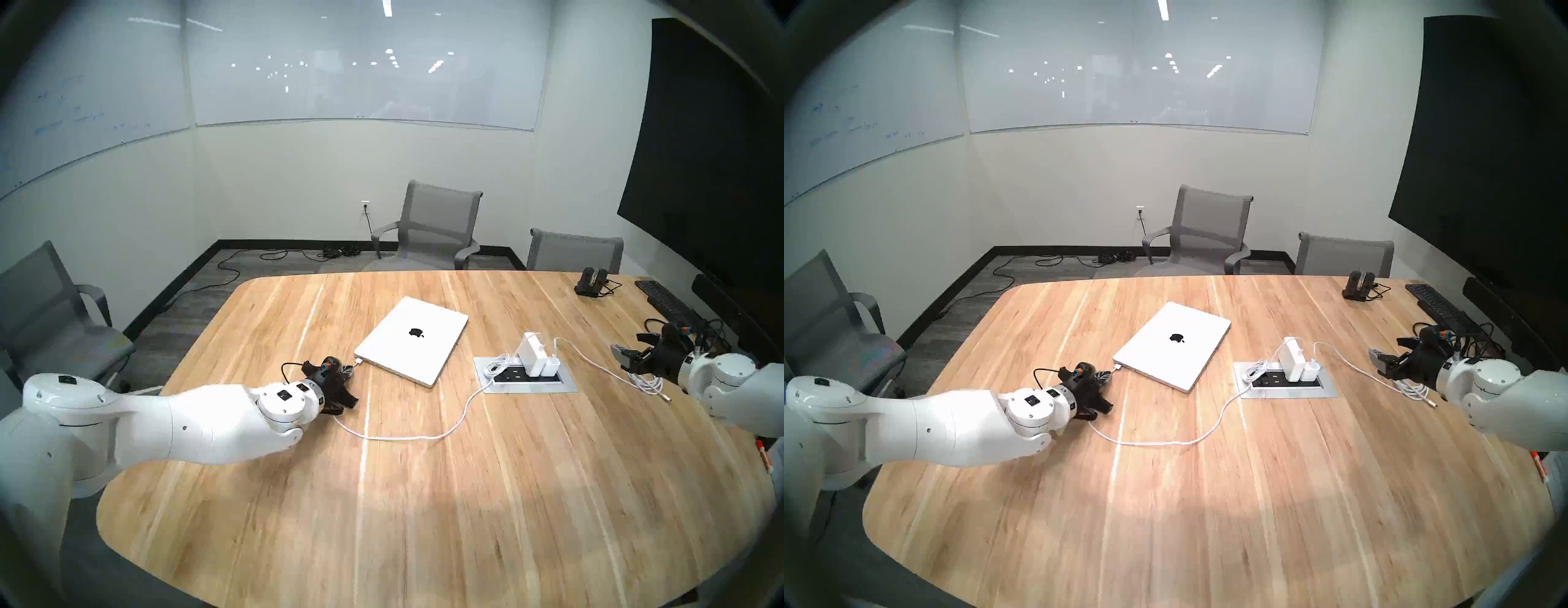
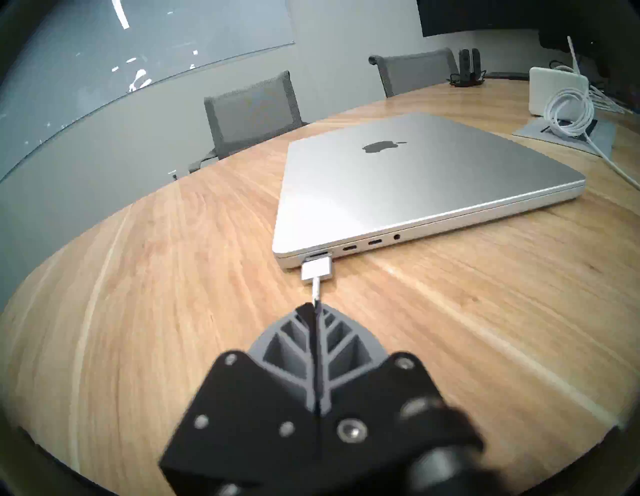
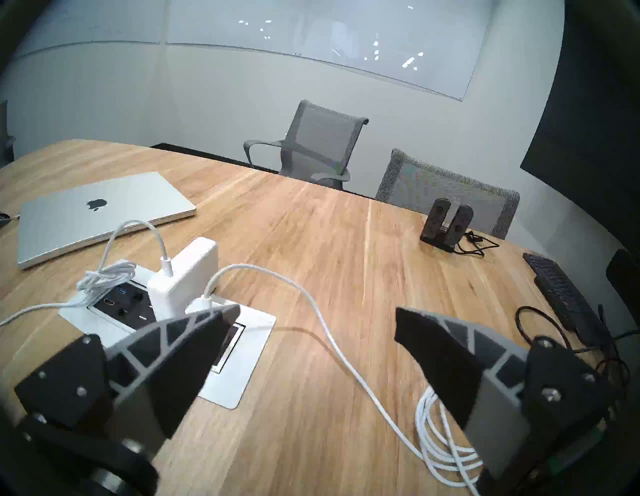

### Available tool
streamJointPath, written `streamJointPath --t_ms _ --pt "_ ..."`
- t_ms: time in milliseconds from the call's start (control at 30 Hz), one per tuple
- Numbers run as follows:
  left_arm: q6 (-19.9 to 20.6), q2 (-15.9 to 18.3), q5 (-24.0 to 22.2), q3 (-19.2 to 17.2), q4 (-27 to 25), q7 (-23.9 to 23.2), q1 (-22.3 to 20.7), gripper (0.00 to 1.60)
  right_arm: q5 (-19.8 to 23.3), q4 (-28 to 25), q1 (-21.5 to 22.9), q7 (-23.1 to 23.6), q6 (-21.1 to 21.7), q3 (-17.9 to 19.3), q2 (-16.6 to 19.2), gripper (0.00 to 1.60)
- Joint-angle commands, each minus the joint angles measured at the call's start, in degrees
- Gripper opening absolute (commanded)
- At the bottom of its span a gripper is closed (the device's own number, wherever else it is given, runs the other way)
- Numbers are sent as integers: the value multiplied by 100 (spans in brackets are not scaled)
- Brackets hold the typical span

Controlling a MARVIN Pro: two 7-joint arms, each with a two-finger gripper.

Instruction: Plug the charging cable into the port of a MacBook

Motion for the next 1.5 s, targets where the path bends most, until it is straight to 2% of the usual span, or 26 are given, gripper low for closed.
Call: streamJointPath --t_ms 0,433,800,1067,1467 --pt "40 -20 36 44 -100 63 44 0 -14 -13 96 14 -36 38 13 160" --pt "-63 -139 19 38 279 -84 87 0 -14 -13 97 14 -36 37 13 160" --pt "66 -373 129 123 673 -248 -35 0 -14 -13 94 14 -35 41 13 160" --pt "320 -409 332 257 704 -181 -143 0 -14 -13 90 14 -35 45 13 160" --pt "408 -362 408 263 669 -104 -170 0 -14 -13 90 14 -35 45 13 160"
